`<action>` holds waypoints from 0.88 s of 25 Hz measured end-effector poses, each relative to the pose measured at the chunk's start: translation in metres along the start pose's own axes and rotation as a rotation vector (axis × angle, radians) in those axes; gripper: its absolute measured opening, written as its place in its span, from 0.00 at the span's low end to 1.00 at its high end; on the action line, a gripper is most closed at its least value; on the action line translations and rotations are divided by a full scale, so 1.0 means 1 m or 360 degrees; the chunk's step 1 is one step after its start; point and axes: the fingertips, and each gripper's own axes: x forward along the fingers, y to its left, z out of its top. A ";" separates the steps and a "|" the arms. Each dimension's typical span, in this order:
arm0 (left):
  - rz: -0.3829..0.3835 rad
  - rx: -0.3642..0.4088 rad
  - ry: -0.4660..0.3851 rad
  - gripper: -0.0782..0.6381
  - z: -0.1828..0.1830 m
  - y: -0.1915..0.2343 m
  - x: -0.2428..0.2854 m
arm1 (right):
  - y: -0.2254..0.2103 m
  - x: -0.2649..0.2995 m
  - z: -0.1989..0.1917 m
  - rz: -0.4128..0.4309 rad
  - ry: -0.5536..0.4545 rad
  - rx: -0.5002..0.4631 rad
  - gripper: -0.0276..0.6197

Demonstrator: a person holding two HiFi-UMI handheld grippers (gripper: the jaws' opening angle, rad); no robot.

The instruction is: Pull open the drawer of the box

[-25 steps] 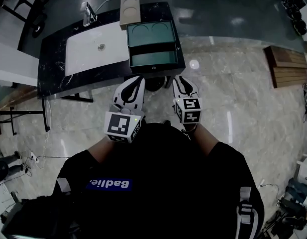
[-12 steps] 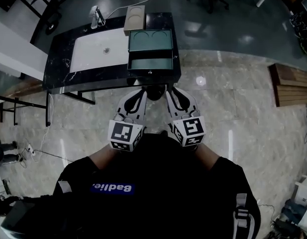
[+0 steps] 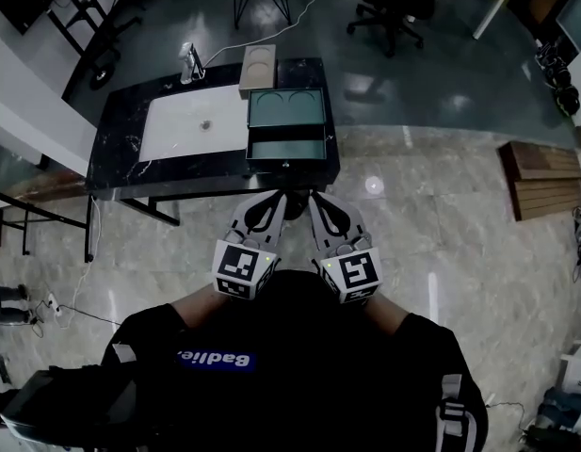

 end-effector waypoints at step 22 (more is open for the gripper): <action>-0.0019 0.0054 -0.0041 0.10 0.011 0.046 -0.037 | 0.051 0.038 0.000 0.0079 0.0047 0.0008 0.05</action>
